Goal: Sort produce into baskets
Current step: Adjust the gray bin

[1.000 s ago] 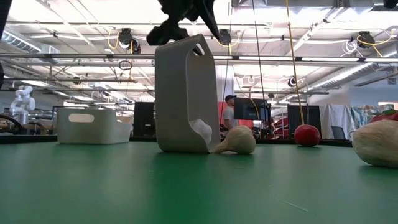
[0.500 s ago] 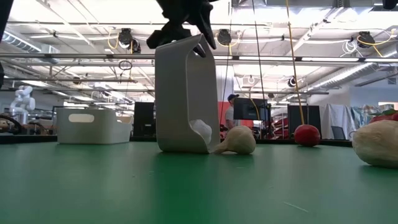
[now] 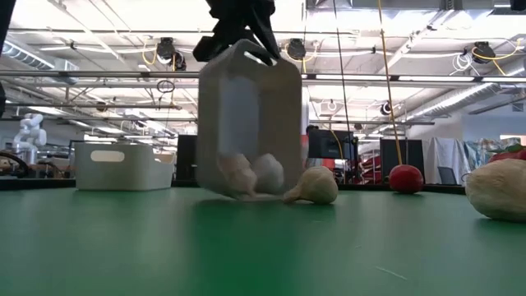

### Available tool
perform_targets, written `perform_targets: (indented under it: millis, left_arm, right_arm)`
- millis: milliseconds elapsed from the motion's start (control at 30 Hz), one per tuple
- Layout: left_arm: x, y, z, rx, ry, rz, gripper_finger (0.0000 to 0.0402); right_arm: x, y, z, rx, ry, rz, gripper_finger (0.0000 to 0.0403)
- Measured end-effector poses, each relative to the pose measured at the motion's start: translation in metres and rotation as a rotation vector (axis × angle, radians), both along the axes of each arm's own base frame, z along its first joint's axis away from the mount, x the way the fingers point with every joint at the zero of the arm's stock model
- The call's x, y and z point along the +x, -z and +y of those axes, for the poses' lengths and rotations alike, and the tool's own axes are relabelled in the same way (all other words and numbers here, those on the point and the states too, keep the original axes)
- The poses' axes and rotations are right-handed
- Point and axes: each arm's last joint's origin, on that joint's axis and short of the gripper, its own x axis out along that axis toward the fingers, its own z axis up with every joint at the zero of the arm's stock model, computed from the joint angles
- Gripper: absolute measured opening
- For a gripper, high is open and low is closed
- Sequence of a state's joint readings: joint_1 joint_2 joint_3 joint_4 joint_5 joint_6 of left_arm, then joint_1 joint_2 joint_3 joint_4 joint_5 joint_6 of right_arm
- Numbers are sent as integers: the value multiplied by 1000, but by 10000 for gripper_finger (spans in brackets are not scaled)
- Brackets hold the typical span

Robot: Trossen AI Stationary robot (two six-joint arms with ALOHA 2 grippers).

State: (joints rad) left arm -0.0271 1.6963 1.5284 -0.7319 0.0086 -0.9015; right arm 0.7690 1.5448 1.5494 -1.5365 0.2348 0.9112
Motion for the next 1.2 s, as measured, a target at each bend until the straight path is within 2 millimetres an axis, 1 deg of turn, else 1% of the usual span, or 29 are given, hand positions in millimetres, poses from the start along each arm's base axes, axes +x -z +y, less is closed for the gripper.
perform_targets:
  millis: [200,333,567,667,800,900,1033,1200]
  left_arm:
    - [-15,-20,24,-34,21,-47,51]
    - [-26,-29,45,-119,72,-65,50]
    - [-37,-32,89,-316,192,-130,50]
    - [-43,-30,108,-369,220,-144,50]
    - [-54,-27,134,-420,207,-158,49]
    - [-63,-21,151,-467,194,-143,49]
    - [-63,-8,165,-580,247,-164,49]
    - [-48,13,169,-761,399,-247,48]
  right_arm:
    - [-3,0,5,18,15,-15,377]
    - [-4,0,9,40,29,-33,377]
    - [-7,-1,18,86,55,-69,377]
    - [-8,-1,22,107,80,-84,377]
    - [-12,-1,27,136,110,-99,377]
    - [-15,-1,30,149,129,-104,377]
    - [-17,-1,33,159,148,-107,377]
    - [-17,-1,33,166,176,-109,377]
